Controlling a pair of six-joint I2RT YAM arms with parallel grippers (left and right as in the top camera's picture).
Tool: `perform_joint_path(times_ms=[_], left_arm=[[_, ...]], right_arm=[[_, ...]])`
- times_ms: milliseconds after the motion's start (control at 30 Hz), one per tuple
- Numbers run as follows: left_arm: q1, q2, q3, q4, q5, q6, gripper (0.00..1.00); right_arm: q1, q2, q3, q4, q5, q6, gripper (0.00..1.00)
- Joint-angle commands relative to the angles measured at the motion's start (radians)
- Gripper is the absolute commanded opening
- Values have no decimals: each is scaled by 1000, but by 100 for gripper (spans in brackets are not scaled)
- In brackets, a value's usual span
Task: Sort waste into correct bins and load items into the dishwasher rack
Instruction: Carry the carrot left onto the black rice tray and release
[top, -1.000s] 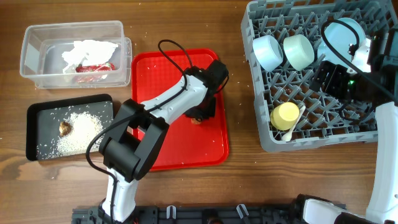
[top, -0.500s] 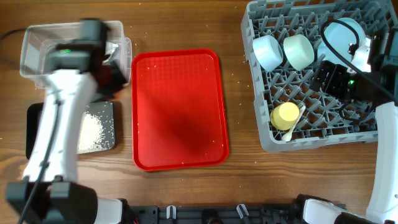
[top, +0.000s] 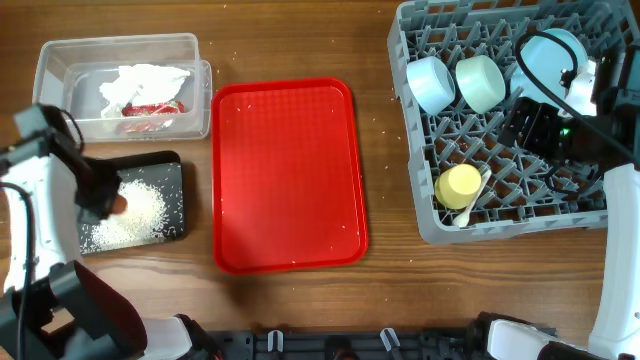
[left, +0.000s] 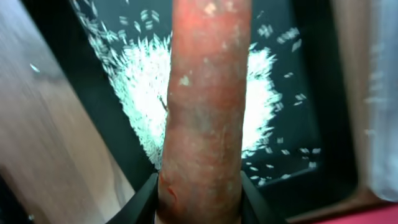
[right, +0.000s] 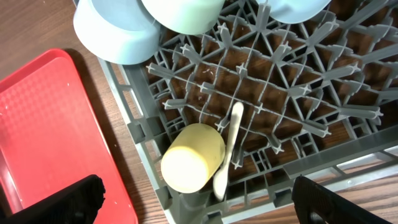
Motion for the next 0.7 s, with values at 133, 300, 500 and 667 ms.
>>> perform_joint_path(times_ms=[133,300,500,667], left_arm=[[0,-9,-270,237,36,-34,49],[0,-9,-278,258,40,-32,78],[0,-44,-161,169,77,26,78],[0,-195,30,-29,118,136,79]], right_arm=[[-2,-10,15,-5,10,-10,100],[-1,-10,15,-5,-2,-10,100],[-1,-10,15,-1,-1,-24,96],[-1,-118,37,48,-2,-100,85]])
